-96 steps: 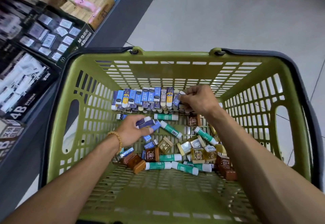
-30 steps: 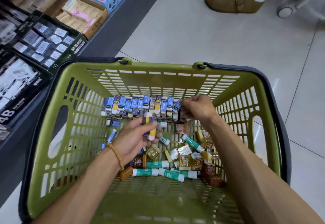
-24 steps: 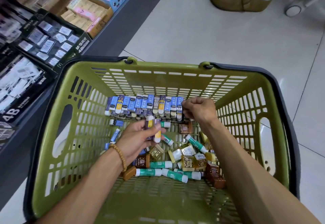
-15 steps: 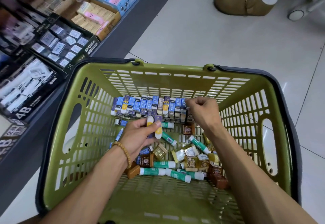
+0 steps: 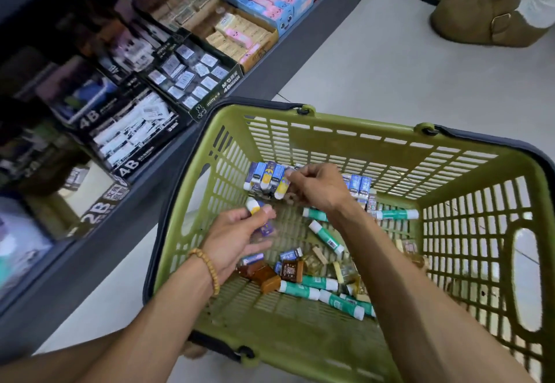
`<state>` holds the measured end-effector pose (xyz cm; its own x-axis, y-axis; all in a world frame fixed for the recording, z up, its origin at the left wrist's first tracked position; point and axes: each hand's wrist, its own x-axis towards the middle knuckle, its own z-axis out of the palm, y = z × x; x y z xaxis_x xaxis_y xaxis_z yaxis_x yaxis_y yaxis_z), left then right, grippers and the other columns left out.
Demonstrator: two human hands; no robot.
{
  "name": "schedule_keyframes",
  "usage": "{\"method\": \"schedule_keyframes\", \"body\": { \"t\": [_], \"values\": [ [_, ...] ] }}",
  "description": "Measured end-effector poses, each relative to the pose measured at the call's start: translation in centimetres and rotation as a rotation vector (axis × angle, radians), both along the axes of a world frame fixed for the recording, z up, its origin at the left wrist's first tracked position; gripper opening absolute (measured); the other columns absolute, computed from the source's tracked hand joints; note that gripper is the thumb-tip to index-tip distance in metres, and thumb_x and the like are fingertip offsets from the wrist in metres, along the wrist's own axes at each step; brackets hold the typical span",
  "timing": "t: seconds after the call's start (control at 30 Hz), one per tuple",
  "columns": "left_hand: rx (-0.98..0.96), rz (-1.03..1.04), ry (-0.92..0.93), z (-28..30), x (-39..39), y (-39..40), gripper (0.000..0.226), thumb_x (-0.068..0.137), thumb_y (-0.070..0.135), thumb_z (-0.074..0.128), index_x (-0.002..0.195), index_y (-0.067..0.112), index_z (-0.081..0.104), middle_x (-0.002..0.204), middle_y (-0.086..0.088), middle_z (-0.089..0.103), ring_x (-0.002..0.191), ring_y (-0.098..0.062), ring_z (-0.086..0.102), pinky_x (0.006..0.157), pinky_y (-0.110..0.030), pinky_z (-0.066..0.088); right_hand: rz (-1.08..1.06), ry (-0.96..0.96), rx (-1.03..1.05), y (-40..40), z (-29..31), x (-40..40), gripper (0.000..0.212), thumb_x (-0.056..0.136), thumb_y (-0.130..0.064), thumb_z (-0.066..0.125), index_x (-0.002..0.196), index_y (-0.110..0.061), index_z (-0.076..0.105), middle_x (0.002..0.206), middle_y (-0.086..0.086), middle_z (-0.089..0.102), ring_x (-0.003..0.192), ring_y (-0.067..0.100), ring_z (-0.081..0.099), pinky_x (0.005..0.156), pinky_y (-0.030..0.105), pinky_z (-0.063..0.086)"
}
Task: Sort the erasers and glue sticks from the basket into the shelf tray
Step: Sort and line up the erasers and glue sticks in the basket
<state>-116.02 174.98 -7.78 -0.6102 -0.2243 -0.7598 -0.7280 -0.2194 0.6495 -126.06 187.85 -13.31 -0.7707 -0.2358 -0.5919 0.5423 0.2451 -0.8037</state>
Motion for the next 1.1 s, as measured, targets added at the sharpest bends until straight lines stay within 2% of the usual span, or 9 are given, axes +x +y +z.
{"method": "schedule_keyframes", "body": {
  "t": [0.1,0.2,0.3,0.43,0.57,0.73,0.87,0.97,1.1],
  "values": [
    [-0.074,-0.036,-0.024,0.2,1.1,-1.3,0.018,0.091,0.021,0.064,0.075,0.013,0.067,0.105,-0.014,0.07,0.078,-0.017,0.059,0.072,-0.029,0.058,0.025,0.036,0.051,-3.2,-1.9,-1.1,0.036,0.095,-0.018,0.066,0.06,-0.01,0.059,0.06,0.013,0.061,0.044,0.014,0.056,0.046,0.024,0.044],
    [-0.065,-0.044,-0.029,-0.3,1.7,-2.0,0.008,0.09,0.015,0.065,0.088,0.007,0.067,0.086,-0.01,0.068,0.065,-0.013,0.06,0.056,-0.019,0.053,0.027,0.078,0.092,-5.5,-3.0,-1.8,0.036,0.092,-0.02,0.069,0.058,-0.013,0.061,0.058,0.011,0.065,0.055,0.022,0.063,0.062,0.039,0.056],
    [-0.079,-0.046,-0.017,-0.9,1.7,-2.3,0.005,0.088,0.007,0.067,0.091,0.012,0.068,0.074,-0.001,0.065,0.061,-0.013,0.062,0.046,-0.015,0.045,0.004,0.07,0.072,-6.4,-3.7,-2.2,0.037,0.091,-0.013,0.07,0.056,-0.01,0.059,0.043,0.001,0.058,0.043,0.016,0.058,0.053,0.033,0.056],
    [-0.103,-0.065,-0.007,-1.1,1.7,-2.5,0.014,0.083,0.001,0.071,0.092,0.011,0.066,0.076,-0.002,0.066,0.063,-0.014,0.062,0.045,-0.015,0.043,-0.001,0.088,0.109,-6.4,-3.9,-2.0,0.028,0.086,-0.011,0.075,0.061,-0.016,0.064,0.052,0.006,0.064,0.052,0.022,0.065,0.066,0.043,0.062],
    [-0.146,-0.047,0.009,-1.2,1.7,-2.7,0.023,0.08,-0.001,0.074,0.097,0.011,0.064,0.077,0.0,0.067,0.055,-0.005,0.061,0.048,-0.017,0.044,0.031,0.219,0.243,-6.7,-3.9,-1.8,0.022,0.086,-0.014,0.076,0.068,-0.021,0.065,0.059,0.0,0.065,0.051,0.014,0.067,0.051,0.025,0.055],
    [-0.182,-0.05,0.012,-1.3,1.8,-3.1,0.019,0.083,0.003,0.072,0.089,0.019,0.063,0.076,0.002,0.067,0.059,-0.005,0.061,0.053,-0.017,0.048,0.121,0.346,0.366,-7.0,-3.8,-1.5,0.02,0.086,-0.02,0.07,0.067,-0.016,0.068,0.067,0.006,0.071,0.067,0.025,0.071,0.069,0.033,0.056],
    [-0.204,-0.053,0.032,-1.4,1.7,-3.3,0.019,0.085,0.005,0.07,0.09,0.02,0.062,0.079,0.001,0.067,0.067,-0.01,0.062,0.052,-0.017,0.046,0.113,0.185,0.144,-4.8,-1.4,0.4,0.035,0.093,-0.025,0.065,0.063,-0.008,0.068,0.052,0.002,0.06,0.048,0.015,0.054,0.055,0.026,0.042],
    [-0.199,-0.073,0.043,-1.3,1.3,-3.2,0.017,0.085,0.004,0.07,0.097,0.014,0.064,0.078,0.001,0.065,0.063,-0.008,0.061,0.05,-0.016,0.045,0.277,-0.062,-0.086,-2.7,0.7,2.0,0.031,0.093,-0.029,0.069,0.072,-0.005,0.07,0.057,0.001,0.063,0.049,0.011,0.055,0.05,0.023,0.046],
    [-0.227,-0.184,0.062,-1.3,0.8,-2.9,0.021,0.083,0.003,0.072,0.102,0.01,0.067,0.081,0.001,0.066,0.064,-0.003,0.062,0.052,-0.017,0.046,0.371,-0.066,-0.158,-1.1,1.6,2.8,0.019,0.09,-0.018,0.073,0.075,-0.007,0.067,0.062,0.005,0.064,0.052,0.009,0.06,0.055,0.024,0.051]
  ]
}}
